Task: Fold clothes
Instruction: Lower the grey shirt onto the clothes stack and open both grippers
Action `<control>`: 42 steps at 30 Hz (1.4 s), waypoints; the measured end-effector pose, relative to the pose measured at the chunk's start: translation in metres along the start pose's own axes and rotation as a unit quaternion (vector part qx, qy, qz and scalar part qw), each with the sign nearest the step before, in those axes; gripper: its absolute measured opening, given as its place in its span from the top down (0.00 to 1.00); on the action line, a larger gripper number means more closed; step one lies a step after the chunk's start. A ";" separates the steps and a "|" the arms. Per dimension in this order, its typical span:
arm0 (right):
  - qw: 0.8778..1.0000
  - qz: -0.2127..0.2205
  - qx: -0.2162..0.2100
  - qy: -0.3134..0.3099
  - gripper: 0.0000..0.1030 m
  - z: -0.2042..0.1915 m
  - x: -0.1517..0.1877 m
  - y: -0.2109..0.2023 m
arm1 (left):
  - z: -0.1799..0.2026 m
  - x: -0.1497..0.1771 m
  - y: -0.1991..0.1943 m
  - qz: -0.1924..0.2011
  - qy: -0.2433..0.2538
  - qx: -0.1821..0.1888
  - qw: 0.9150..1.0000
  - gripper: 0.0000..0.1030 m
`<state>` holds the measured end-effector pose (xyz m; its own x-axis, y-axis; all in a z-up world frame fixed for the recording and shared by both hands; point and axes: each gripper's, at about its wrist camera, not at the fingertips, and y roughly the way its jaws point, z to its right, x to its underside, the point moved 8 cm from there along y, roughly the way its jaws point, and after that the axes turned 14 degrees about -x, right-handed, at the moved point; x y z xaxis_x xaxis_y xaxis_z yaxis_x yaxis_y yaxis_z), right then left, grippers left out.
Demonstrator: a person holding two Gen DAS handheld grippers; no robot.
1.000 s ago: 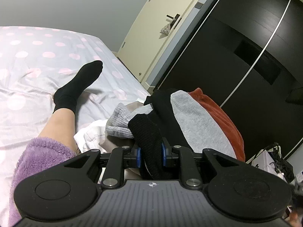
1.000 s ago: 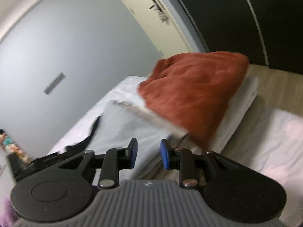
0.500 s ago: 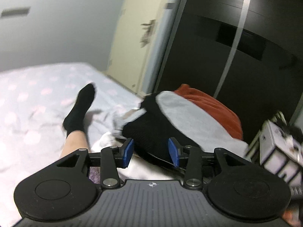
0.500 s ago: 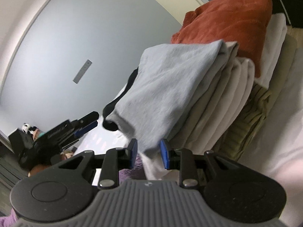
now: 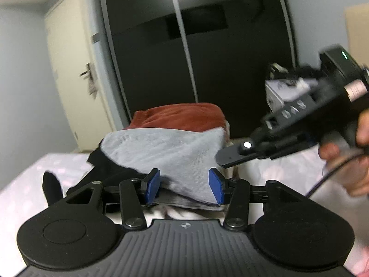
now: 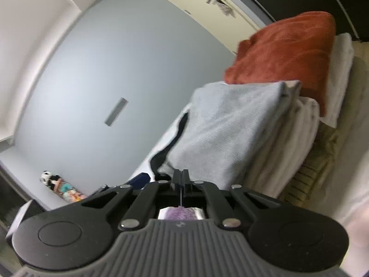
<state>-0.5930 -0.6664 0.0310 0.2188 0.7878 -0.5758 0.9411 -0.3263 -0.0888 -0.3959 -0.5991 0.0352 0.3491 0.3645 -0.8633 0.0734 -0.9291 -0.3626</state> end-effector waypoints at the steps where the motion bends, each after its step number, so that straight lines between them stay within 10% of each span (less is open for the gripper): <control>1: 1.000 0.004 0.008 0.006 0.94 0.005 0.000 -0.002 | 0.007 0.000 0.001 0.002 0.017 0.004 1.000 0.57; 12: 0.999 -0.004 0.045 0.024 0.76 0.044 0.012 -0.023 | 0.064 0.035 0.018 0.007 0.184 -0.004 0.983 0.59; 14: 0.999 -0.013 0.045 0.016 0.76 0.045 0.017 -0.021 | 0.065 0.034 0.021 0.010 0.193 -0.014 0.981 0.84; 16: 0.998 -0.023 0.050 0.000 0.76 0.045 0.024 -0.019 | 0.065 0.033 0.023 0.013 0.202 -0.024 0.979 0.90; 35: 0.998 -0.022 -0.002 0.052 0.67 0.048 0.039 0.009 | 0.005 -0.016 0.012 0.026 0.075 -0.029 0.996 0.95; 38: 0.998 -0.021 0.004 0.061 0.88 0.054 0.043 0.015 | 0.004 -0.020 0.011 0.029 0.073 -0.030 0.996 0.95; 42: 0.997 0.000 -0.047 0.066 0.92 0.038 0.039 0.003 | 0.005 -0.026 0.009 0.036 0.066 -0.021 0.997 0.95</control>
<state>-0.5909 -0.6563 -0.0228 0.2441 0.8518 -0.4634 0.9599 -0.2801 -0.0091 -0.4092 -0.6162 0.0524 0.4746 0.2886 -0.8315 0.0824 -0.9551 -0.2845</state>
